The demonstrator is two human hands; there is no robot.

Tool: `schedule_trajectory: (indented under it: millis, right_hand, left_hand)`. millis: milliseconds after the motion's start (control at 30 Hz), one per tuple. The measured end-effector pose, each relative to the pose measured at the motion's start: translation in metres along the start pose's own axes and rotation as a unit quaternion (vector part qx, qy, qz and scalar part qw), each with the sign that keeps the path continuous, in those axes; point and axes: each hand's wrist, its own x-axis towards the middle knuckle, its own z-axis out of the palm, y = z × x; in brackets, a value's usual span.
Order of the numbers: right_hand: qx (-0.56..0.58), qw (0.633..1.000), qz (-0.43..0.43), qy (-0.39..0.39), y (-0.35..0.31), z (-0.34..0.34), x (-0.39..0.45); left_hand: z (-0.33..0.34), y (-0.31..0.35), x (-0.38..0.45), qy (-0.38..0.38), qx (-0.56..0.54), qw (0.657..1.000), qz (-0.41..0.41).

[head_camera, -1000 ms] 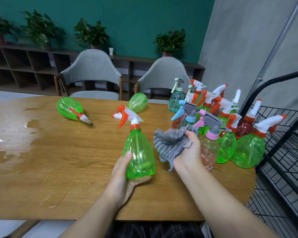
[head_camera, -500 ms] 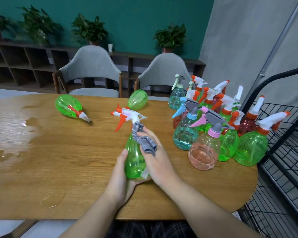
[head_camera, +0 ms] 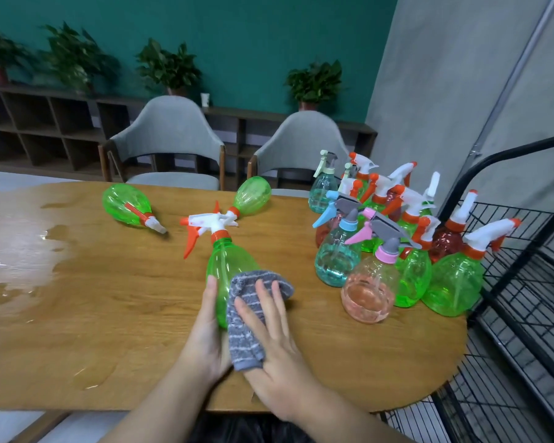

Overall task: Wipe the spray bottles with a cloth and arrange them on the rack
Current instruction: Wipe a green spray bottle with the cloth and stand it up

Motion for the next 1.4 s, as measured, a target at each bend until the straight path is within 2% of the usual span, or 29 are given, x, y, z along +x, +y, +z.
schedule_trajectory:
  millis: [100,167,233,300,367,433,500,600,700,767,900,967,1067,1167,1233,1400]
  right_hand:
    - [0.030,0.998,0.012,0.047,-0.002,0.008,-0.002]
    - [0.089,0.993,0.038,0.068,-0.008,0.010,0.003]
    - [0.187,0.974,0.059,0.114,-0.019,0.010,0.011]
    - [0.278,0.943,0.093,0.157,-0.026,0.013,0.018]
    - [0.359,0.905,0.162,0.159,-0.028,0.015,0.022]
    - [0.438,0.861,0.209,0.155,-0.031,0.014,0.024]
    - [0.533,0.798,0.233,0.160,-0.035,0.005,0.027]
    - [0.632,0.719,0.235,0.170,-0.044,-0.011,0.033]
    - [0.718,0.635,0.226,0.176,-0.049,-0.027,0.037]
    - [0.749,0.595,0.237,0.169,-0.049,-0.035,0.039]
    - [0.766,0.559,0.276,0.156,-0.040,-0.050,0.038]
    - [0.771,0.548,0.281,0.160,-0.036,-0.056,0.038]
    - [0.758,0.535,0.299,0.223,-0.028,-0.055,0.040]
    - [0.715,0.565,0.288,0.294,-0.019,-0.058,0.041]
    - [0.674,0.607,0.281,0.312,-0.016,-0.058,0.040]
    - [0.521,0.763,0.251,0.288,-0.022,-0.055,0.040]
  left_hand:
    - [0.012,0.002,-0.001,-0.016,-0.004,1.000,-0.016]
    - [0.024,0.000,0.000,-0.011,-0.003,1.000,-0.005]
    - [0.028,-0.003,0.002,0.022,-0.008,1.000,0.018]
    - [0.026,-0.006,0.002,0.051,0.050,0.996,0.049]
    - [0.022,-0.008,0.002,0.076,0.102,0.989,0.076]
    - [0.022,-0.008,0.005,0.063,0.097,0.987,0.111]
    - [0.023,-0.008,0.006,0.053,0.079,0.985,0.144]
    - [0.026,-0.007,0.006,0.062,0.117,0.970,0.206]
    - [0.028,-0.006,0.007,0.061,0.136,0.963,0.223]
    - [0.027,-0.006,0.008,0.073,0.145,0.961,0.224]
    - [0.023,-0.011,0.008,0.053,0.222,0.945,0.233]
    - [0.021,-0.014,0.007,0.050,0.245,0.941,0.226]
    - [0.016,-0.014,0.005,0.044,0.267,0.941,0.203]
    - [0.011,-0.006,0.001,0.012,0.264,0.953,0.152]
    - [0.006,0.002,-0.002,-0.016,0.241,0.965,0.100]
    - [-0.003,-0.001,-0.003,-0.019,0.281,0.958,0.055]
